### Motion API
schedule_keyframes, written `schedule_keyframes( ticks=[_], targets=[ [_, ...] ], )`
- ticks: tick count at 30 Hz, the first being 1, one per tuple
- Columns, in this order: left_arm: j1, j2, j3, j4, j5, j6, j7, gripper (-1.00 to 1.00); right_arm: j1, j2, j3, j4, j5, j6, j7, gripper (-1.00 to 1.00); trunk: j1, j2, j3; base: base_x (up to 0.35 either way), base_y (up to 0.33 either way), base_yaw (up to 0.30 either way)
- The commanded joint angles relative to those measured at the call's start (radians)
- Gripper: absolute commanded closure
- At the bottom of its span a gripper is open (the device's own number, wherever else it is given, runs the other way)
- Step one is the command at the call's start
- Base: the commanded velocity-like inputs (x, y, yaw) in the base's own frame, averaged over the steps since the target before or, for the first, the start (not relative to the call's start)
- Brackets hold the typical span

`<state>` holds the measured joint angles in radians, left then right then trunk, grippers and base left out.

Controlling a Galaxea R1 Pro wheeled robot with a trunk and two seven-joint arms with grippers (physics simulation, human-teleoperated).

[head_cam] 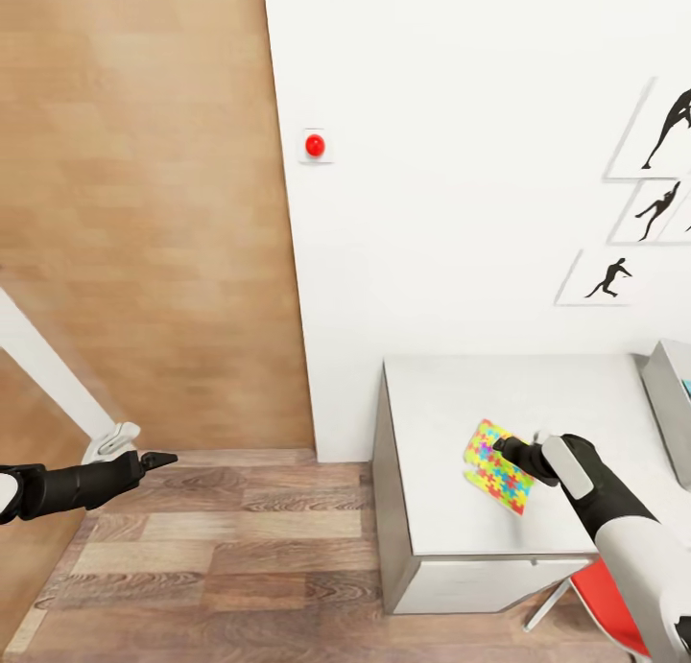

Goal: Put all the toys in the child's room - the three board games (two on the bed and one on the table), the two jigsaw puzzles on the table, and the tennis ball on the table - inside the toy box on the table in the child's room.

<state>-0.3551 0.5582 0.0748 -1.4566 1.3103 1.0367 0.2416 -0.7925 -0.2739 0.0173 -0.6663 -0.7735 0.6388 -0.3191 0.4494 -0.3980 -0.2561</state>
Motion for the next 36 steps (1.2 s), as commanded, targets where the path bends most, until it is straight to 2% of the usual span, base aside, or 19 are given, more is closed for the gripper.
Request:
schedule_keyframes(
  ticks=[1, 6, 13, 27, 36],
  targets=[
    [-0.001, 0.000, 0.000, -0.001, 0.011, 0.003, 0.010, -1.00, -0.001, 0.000, 0.003, -0.007, -0.010, 0.002, -0.009, -1.00, 0.001, -0.002, -0.002, 0.000, 0.145, 0.000],
    [-0.001, 0.000, 0.000, -0.001, 0.011, 0.003, 0.010, -1.00, -0.001, 0.000, 0.039, -0.037, -0.010, 0.002, -0.009, -1.00, 0.001, -0.002, -0.002, 0.000, 0.211, 0.000],
    [-0.001, 0.000, 0.000, -0.001, 0.011, 0.003, 0.010, -1.00, -0.001, -0.001, 0.048, -0.045, -0.010, 0.002, -0.009, -1.00, 0.001, -0.002, -0.002, 0.000, 0.067, 0.000],
    [-0.001, 0.000, 0.000, -0.001, 0.010, 0.003, 0.010, -1.00, -0.001, -0.003, 0.049, -0.045, -0.010, 0.002, -0.009, -1.00, 0.001, -0.002, -0.002, 0.036, -0.234, 0.000],
    [-0.001, 0.000, 0.000, -0.001, 0.010, 0.003, 0.010, -1.00, -0.001, -0.004, 0.049, -0.045, -0.010, 0.002, -0.009, -1.00, 0.001, -0.002, -0.002, 0.173, 0.008, 0.000]
  ],
)
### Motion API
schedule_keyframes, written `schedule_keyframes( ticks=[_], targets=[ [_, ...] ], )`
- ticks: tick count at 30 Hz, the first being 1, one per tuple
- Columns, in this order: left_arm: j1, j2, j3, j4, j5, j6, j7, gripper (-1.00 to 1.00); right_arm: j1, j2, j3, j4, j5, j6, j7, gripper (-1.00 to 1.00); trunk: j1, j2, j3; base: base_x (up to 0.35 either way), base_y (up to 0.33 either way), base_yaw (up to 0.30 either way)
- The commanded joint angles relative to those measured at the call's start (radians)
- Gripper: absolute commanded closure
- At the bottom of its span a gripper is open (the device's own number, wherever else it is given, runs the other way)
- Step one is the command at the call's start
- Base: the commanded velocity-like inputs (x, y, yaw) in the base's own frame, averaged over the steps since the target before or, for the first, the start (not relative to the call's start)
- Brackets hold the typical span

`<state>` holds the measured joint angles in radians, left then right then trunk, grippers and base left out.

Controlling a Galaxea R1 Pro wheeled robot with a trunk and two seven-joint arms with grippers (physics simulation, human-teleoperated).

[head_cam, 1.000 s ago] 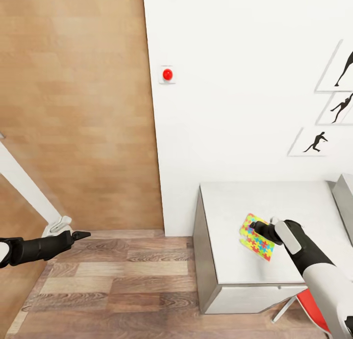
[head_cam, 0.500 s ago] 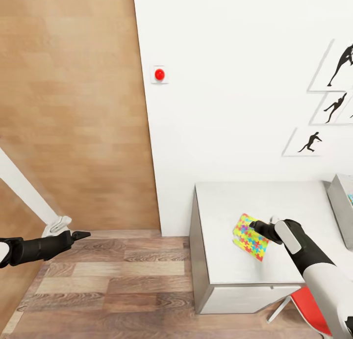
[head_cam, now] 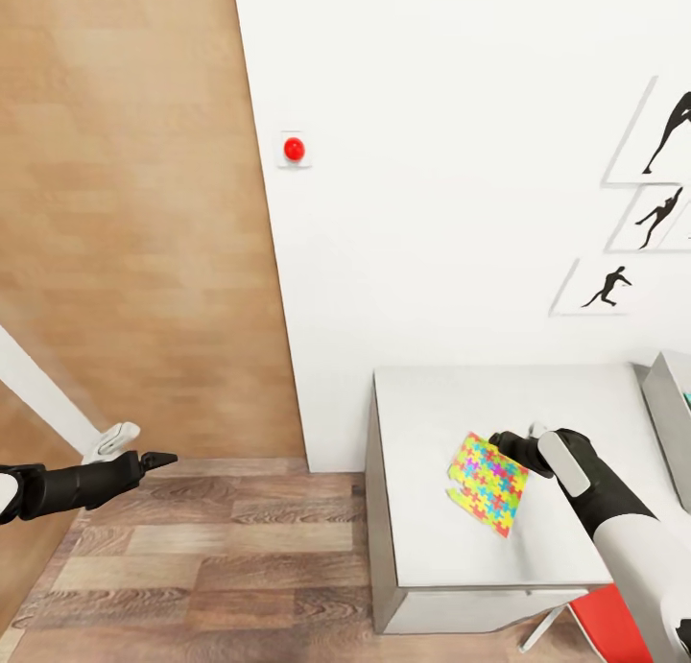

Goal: Put all the toys in the child's room - the three board games (two on the bed and one on the table), the two jigsaw puzzles on the table, and the tennis ball on the table - inside the toy box on the table in the child's room.

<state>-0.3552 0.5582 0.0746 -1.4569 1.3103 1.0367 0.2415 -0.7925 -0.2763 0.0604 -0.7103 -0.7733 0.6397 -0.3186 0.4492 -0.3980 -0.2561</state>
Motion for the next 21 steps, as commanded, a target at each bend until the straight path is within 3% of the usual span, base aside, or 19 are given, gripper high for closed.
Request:
schedule_keyframes(
  ticks=[1, 21],
  targets=[
    [-0.001, 0.000, 0.001, -0.001, 0.010, 0.003, 0.010, -1.00, -0.001, -0.001, 0.006, -0.001, -0.011, 0.001, -0.010, -1.00, 0.001, -0.002, -0.002, 0.074, 0.037, 0.000],
    [-0.001, 0.000, 0.000, -0.001, 0.010, 0.003, 0.010, -1.00, -0.003, 0.000, 0.006, 0.001, -0.011, 0.003, -0.010, -1.00, 0.001, -0.002, -0.007, 0.006, 0.008, 0.000]
  ],
)
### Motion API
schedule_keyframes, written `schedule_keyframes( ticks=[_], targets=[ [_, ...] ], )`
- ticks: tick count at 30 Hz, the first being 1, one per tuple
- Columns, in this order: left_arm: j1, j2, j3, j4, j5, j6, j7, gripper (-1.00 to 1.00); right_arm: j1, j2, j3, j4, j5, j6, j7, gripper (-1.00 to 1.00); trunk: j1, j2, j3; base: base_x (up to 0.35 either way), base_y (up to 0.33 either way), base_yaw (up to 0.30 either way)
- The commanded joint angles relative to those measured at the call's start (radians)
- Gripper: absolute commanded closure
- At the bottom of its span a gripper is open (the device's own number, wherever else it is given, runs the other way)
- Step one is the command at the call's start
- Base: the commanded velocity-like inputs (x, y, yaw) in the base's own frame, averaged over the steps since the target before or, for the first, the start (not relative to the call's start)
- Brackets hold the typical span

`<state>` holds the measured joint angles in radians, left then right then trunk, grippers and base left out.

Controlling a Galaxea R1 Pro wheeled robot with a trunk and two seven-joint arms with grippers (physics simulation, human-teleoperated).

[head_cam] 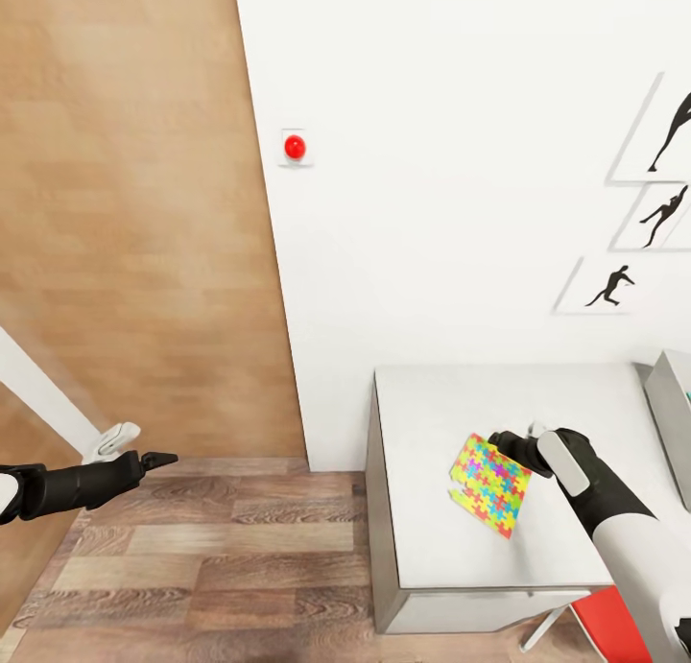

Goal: Put all the toys in the child's room - the three board games (two on the bed and one on the table), the two jigsaw puzzles on the table, and the tennis ball on the table - inside the toy box on the table in the child's room.

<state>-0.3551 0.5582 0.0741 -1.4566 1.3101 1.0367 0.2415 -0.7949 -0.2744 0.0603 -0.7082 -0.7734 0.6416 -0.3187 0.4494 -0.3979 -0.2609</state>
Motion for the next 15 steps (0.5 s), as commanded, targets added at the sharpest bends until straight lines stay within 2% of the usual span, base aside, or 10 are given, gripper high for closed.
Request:
schedule_keyframes(
  ticks=[1, 15],
  targets=[
    [-0.001, 0.000, 0.000, -0.001, 0.011, 0.003, 0.010, -1.00, -0.001, -0.002, 0.006, -0.001, -0.010, 0.001, -0.010, -1.00, 0.001, -0.002, -0.003, 0.000, 0.000, 0.000],
    [-0.001, 0.000, 0.001, -0.001, 0.011, 0.003, 0.010, -1.00, -0.001, -0.004, 0.006, 0.001, -0.010, 0.001, -0.010, -1.00, 0.001, -0.002, -0.018, 0.000, -0.025, 0.000]
  ],
)
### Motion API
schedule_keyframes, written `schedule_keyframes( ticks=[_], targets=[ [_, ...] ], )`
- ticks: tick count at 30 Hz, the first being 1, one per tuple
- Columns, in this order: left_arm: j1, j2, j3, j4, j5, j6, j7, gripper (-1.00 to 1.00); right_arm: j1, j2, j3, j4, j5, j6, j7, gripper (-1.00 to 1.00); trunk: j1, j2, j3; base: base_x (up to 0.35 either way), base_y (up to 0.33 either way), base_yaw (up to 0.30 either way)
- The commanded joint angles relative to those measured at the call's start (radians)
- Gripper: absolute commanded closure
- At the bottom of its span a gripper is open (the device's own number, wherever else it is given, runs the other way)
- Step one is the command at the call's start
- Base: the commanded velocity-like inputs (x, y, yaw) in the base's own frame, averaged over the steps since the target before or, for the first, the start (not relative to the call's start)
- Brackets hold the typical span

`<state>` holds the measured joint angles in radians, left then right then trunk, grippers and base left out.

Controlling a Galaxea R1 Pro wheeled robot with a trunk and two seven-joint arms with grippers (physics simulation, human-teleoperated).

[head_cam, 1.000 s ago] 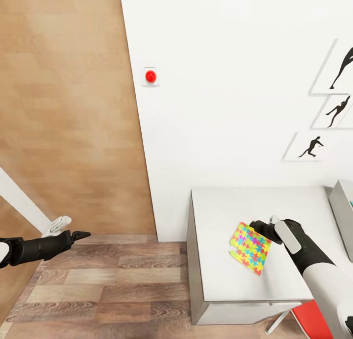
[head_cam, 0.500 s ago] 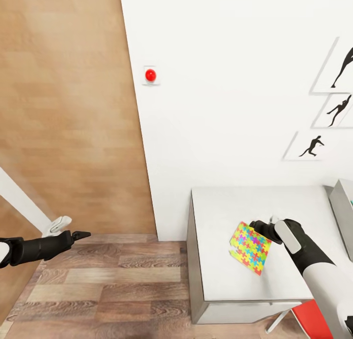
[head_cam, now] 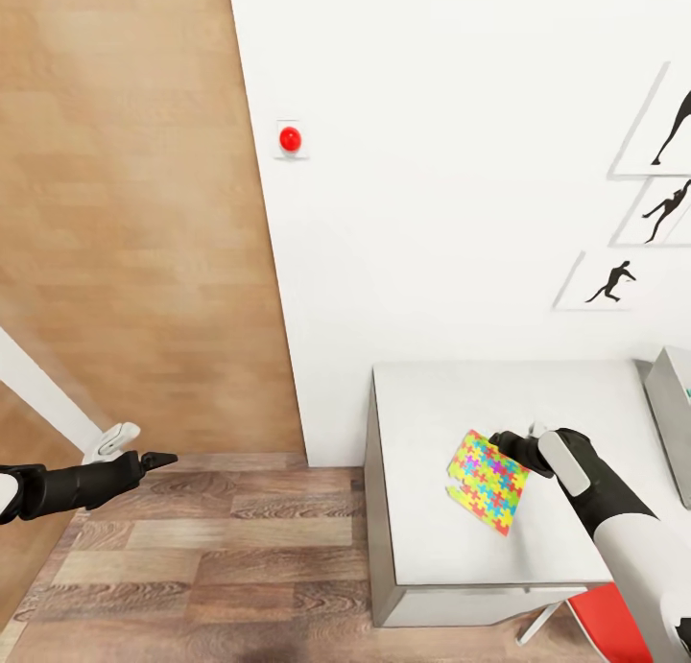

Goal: Put all the toys in the child's room - the three board games (two on the bed and one on the table), the two jigsaw puzzles on the table, and the tennis ball on the table - inside the toy box on the table in the child's room.

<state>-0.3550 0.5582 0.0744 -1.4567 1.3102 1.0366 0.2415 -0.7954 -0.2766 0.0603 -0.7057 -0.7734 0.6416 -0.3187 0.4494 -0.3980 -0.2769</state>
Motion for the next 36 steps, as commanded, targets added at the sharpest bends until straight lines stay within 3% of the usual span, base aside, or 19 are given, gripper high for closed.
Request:
schedule_keyframes(
  ticks=[1, 26, 36],
  targets=[
    [-0.001, 0.000, 0.001, -0.001, 0.011, 0.003, 0.010, -1.00, -0.001, -0.002, 0.006, -0.001, -0.010, 0.001, -0.010, -1.00, 0.001, -0.002, -0.002, 0.000, -0.007, 0.000],
    [-0.001, 0.000, -0.001, -0.001, 0.011, 0.003, 0.010, -1.00, -0.002, 0.000, 0.006, -0.001, -0.010, 0.001, -0.010, -1.00, 0.001, -0.002, -0.011, 0.000, 0.001, 0.000],
    [-0.001, 0.000, -0.001, -0.001, 0.011, 0.003, 0.010, -1.00, -0.001, 0.002, 0.006, -0.003, -0.010, 0.001, -0.010, -1.00, 0.001, -0.002, -0.011, 0.000, 0.142, 0.000]
  ],
)
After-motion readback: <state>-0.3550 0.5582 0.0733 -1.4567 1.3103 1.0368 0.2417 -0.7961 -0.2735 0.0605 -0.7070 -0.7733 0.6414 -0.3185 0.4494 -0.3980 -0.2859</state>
